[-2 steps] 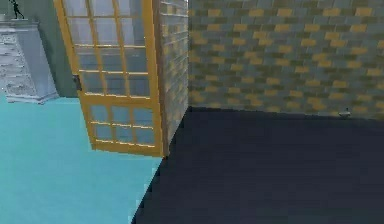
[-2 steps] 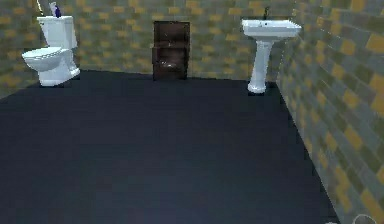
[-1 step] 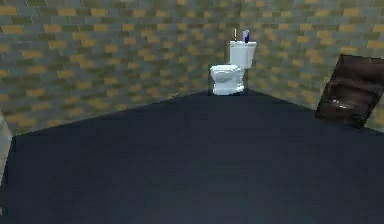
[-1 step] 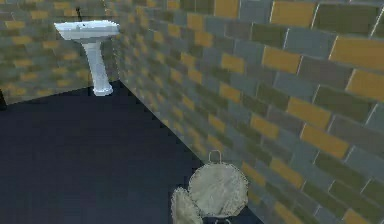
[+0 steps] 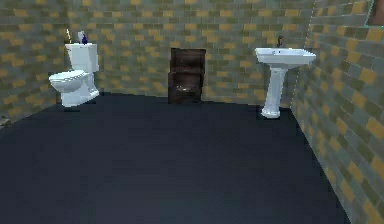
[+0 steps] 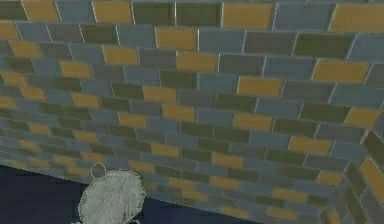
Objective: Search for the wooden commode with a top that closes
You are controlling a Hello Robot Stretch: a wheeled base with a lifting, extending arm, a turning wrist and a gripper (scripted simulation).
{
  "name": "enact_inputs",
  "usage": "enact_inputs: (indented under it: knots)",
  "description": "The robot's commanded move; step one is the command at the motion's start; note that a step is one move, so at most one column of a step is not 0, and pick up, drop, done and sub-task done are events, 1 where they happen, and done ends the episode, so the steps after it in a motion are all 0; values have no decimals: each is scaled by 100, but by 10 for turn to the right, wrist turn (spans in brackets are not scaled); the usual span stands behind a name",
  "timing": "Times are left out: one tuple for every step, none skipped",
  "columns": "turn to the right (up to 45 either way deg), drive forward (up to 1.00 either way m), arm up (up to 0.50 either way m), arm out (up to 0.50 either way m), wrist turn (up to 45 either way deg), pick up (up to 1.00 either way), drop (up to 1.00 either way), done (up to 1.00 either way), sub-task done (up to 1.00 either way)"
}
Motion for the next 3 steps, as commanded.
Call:
enact_inputs:
  knots:
    - [0,95,0,0,0,0,0,0,0]
    - [150,0,0,0,0,0,0,0,0]
    - [0,100,0,0,0,0,0,0,0]
